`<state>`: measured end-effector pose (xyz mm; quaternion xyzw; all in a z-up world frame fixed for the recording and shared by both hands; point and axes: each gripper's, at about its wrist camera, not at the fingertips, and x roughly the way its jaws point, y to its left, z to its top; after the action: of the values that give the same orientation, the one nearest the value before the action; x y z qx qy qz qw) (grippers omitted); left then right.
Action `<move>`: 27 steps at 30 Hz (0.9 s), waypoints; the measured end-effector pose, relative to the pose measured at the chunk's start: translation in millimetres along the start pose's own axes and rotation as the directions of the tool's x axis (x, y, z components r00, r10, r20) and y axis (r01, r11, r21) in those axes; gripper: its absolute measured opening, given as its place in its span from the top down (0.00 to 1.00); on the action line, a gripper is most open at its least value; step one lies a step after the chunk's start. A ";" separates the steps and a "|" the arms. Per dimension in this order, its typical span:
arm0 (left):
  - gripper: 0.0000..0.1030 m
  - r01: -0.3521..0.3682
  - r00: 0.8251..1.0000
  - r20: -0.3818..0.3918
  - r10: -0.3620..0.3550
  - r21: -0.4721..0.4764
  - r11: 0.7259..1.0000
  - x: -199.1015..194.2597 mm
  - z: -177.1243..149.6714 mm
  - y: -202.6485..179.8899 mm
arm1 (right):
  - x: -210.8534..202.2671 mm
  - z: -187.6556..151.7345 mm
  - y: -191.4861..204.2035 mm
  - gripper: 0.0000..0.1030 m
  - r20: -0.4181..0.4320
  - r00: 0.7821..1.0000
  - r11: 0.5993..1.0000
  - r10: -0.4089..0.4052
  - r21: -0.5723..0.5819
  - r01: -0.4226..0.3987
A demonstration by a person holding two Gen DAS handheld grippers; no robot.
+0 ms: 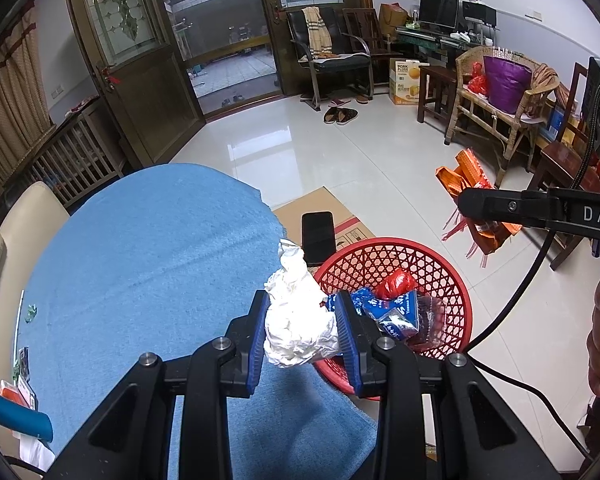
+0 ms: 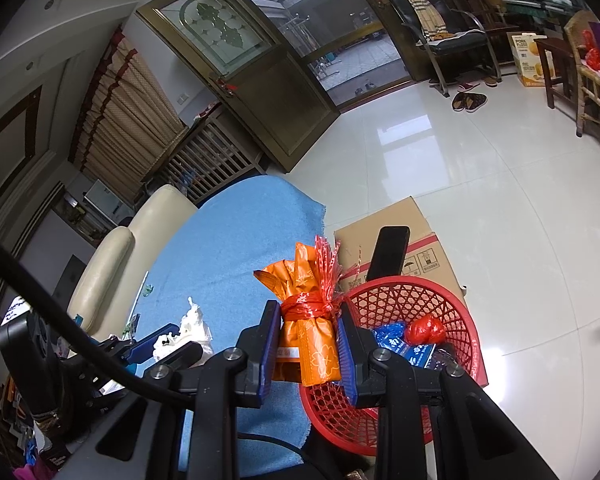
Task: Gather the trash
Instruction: 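Hold the orange bag and white tissue above the red wastebasket with both tools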
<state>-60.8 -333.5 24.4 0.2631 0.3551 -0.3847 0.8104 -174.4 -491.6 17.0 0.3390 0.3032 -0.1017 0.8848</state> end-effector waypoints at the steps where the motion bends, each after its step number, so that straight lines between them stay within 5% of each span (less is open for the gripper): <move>1: 0.66 0.001 1.000 -0.001 -0.001 0.000 1.000 0.5 0.1 -0.4 | 0.5 -0.5 -0.1 0.72 -0.001 1.000 1.000 0.000 0.003 0.000; 27: 0.66 0.014 1.000 -0.011 -0.014 0.006 1.000 6.0 -0.3 -4.2 | 5.1 1.7 -5.7 0.72 -0.009 1.000 1.000 -0.004 0.017 0.004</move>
<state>-61.5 -338.3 18.9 0.2650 0.3601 -0.3901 0.8049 -171.7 -496.9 11.8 0.3465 0.3071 -0.1044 0.8802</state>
